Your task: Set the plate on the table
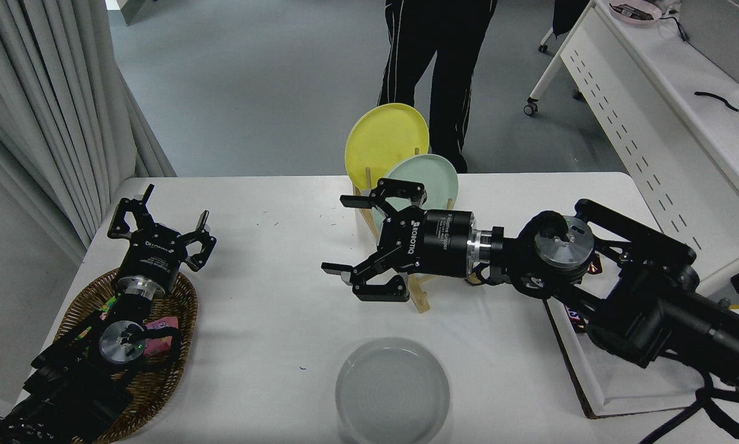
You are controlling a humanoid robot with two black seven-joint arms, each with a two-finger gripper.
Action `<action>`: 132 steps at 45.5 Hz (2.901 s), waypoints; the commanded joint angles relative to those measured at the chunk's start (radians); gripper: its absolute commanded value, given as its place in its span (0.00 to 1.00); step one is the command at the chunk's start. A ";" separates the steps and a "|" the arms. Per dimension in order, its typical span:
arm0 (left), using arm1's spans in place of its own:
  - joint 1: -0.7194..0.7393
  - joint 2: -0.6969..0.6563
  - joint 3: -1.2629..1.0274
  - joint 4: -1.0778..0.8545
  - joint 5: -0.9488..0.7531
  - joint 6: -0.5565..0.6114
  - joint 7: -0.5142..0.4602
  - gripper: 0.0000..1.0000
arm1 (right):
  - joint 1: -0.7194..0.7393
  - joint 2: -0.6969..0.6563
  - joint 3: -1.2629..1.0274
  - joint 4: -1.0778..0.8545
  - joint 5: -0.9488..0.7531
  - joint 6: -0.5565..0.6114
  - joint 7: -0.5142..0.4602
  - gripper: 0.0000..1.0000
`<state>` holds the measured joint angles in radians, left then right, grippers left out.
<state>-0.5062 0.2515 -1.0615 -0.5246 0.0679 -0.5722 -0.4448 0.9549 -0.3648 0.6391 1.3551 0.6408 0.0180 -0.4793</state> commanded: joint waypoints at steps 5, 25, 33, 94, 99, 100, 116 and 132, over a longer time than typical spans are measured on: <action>0.000 0.000 0.000 0.000 0.000 0.000 0.000 1.00 | 0.094 -0.161 0.091 0.015 -0.072 0.033 0.131 0.99; 0.000 0.000 0.000 0.000 0.000 0.000 0.000 1.00 | -0.047 -0.230 0.134 -0.028 -0.277 -0.033 0.709 0.99; 0.000 0.000 0.000 0.000 0.001 0.000 0.000 1.00 | -0.171 -0.232 0.181 -0.037 -0.435 -0.085 0.719 0.99; 0.000 0.000 0.000 0.000 0.000 0.000 0.000 1.00 | -0.564 -0.042 0.470 -0.663 -0.552 0.436 0.792 0.99; 0.000 0.000 0.000 0.000 0.000 0.000 0.000 1.00 | -0.552 -0.039 0.393 -0.688 -0.552 0.435 0.791 0.99; 0.000 0.000 0.000 0.000 0.000 0.000 0.001 1.00 | -0.548 -0.037 0.372 -0.695 -0.552 0.435 0.792 0.99; 0.000 0.000 0.000 0.000 0.000 0.000 0.000 1.00 | -0.438 0.089 0.313 -0.795 -0.549 0.422 0.792 0.99; 0.000 0.000 0.000 0.000 0.001 0.000 0.000 1.00 | -0.433 0.121 0.310 -0.827 -0.549 0.418 0.792 0.99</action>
<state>-0.5062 0.2516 -1.0615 -0.5246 0.0677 -0.5722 -0.4446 0.5086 -0.2738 0.9567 0.5556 0.0920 0.4376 0.3128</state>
